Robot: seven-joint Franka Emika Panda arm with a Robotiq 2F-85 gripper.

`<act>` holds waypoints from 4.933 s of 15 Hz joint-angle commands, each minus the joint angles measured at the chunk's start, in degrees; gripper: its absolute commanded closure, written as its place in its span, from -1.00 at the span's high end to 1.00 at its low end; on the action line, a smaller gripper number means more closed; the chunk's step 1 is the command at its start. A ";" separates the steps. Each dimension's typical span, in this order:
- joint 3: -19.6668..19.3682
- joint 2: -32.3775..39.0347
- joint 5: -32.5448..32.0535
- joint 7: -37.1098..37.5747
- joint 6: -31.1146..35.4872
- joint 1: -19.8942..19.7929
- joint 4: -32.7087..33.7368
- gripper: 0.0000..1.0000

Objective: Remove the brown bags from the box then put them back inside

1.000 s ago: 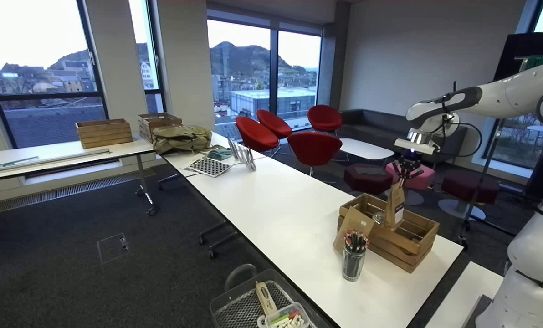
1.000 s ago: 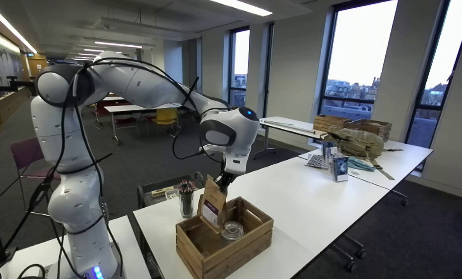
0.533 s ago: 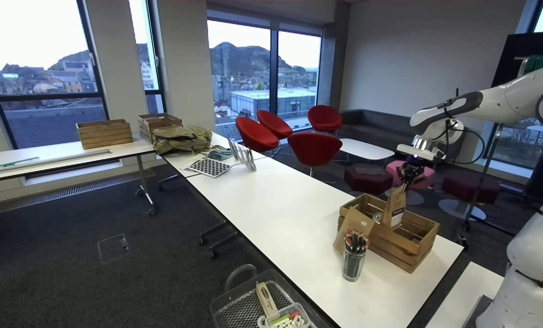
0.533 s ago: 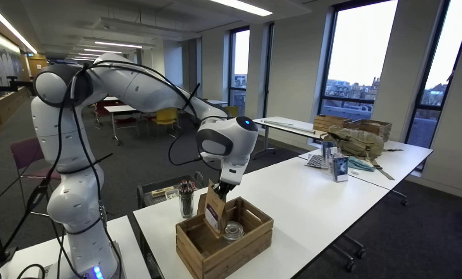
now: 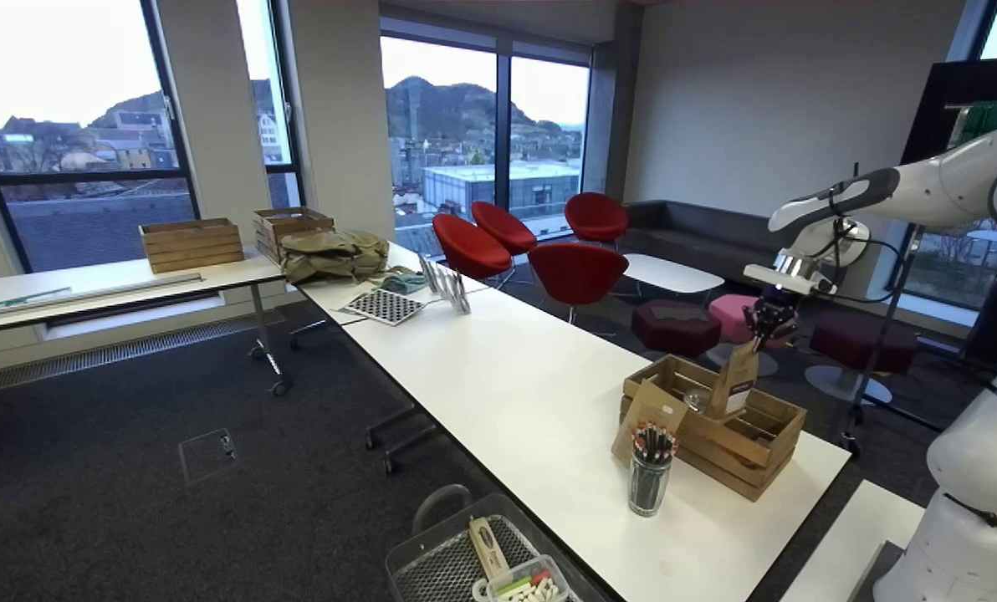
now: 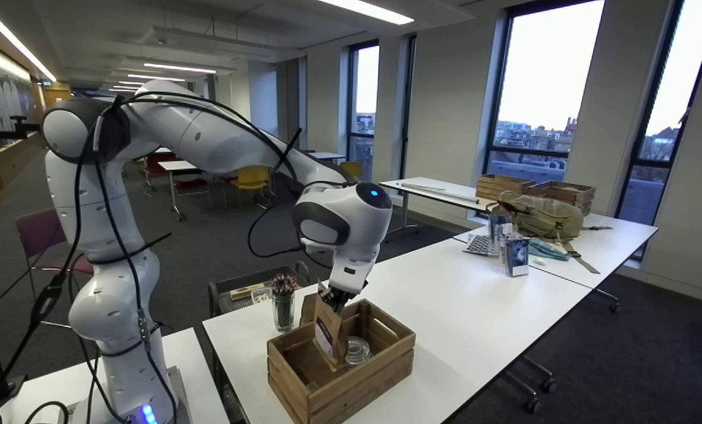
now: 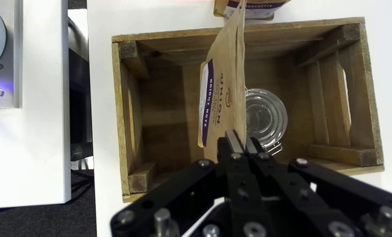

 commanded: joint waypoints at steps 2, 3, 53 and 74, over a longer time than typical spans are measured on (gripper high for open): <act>-0.43 -2.11 -0.08 0.95 -0.36 -1.33 -1.38 -1.00; -0.36 -2.17 -0.35 0.93 -0.53 -1.34 -1.43 -1.00; 17.07 3.24 -38.61 -54.88 -2.48 16.19 5.72 1.00; 13.99 7.73 -13.66 -76.19 4.45 15.32 8.72 1.00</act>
